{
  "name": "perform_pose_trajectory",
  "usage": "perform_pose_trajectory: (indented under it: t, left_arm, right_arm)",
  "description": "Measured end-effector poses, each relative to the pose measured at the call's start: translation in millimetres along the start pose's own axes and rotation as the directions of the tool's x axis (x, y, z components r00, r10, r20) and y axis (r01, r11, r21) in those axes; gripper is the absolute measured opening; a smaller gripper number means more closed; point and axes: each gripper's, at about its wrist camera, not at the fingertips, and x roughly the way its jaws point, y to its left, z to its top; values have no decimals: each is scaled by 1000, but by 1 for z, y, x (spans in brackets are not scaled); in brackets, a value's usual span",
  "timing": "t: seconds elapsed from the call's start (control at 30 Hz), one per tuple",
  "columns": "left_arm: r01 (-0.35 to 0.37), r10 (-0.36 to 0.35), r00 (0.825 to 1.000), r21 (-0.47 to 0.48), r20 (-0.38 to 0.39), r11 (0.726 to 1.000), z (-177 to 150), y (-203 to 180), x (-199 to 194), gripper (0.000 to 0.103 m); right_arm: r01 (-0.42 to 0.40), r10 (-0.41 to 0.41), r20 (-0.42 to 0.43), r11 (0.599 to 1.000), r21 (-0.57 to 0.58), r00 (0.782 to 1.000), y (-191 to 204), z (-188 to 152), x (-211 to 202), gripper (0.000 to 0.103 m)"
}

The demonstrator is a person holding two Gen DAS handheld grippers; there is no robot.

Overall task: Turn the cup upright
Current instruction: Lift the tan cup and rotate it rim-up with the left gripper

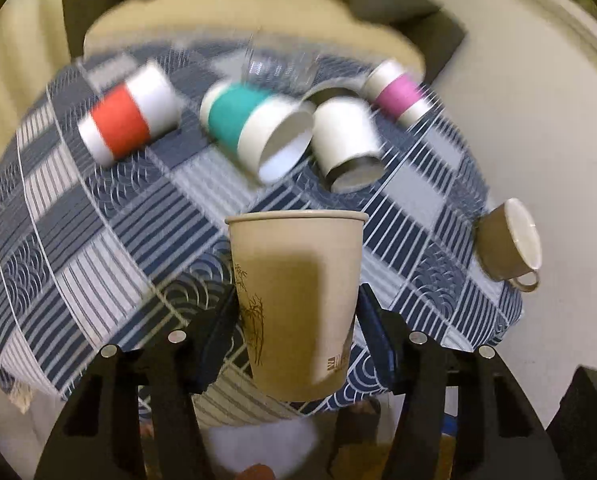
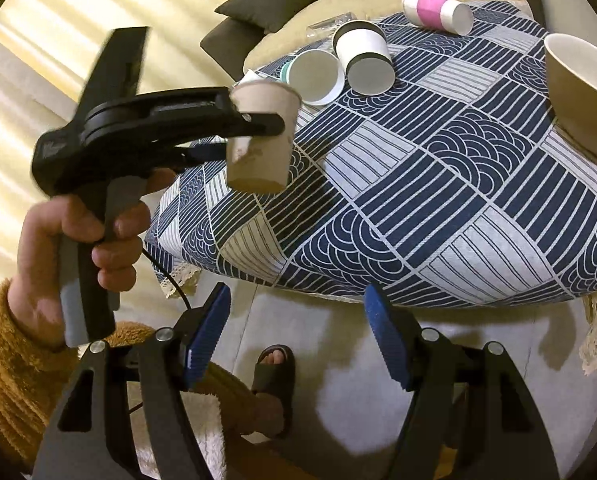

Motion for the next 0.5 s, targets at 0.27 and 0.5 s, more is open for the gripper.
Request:
perform_pose_trajectory:
  t: [0.27, 0.5]
  left_arm:
    - [-24, -18, 948, 129, 319, 991, -32, -14, -33, 58]
    - [-25, -59, 835, 146, 546, 989, -68, -20, -31, 58]
  right_arm:
    - [-15, 13, 44, 999, 46, 999, -12, 0, -12, 69]
    - [-38, 30, 107, 996, 79, 994, -23, 3, -28, 70]
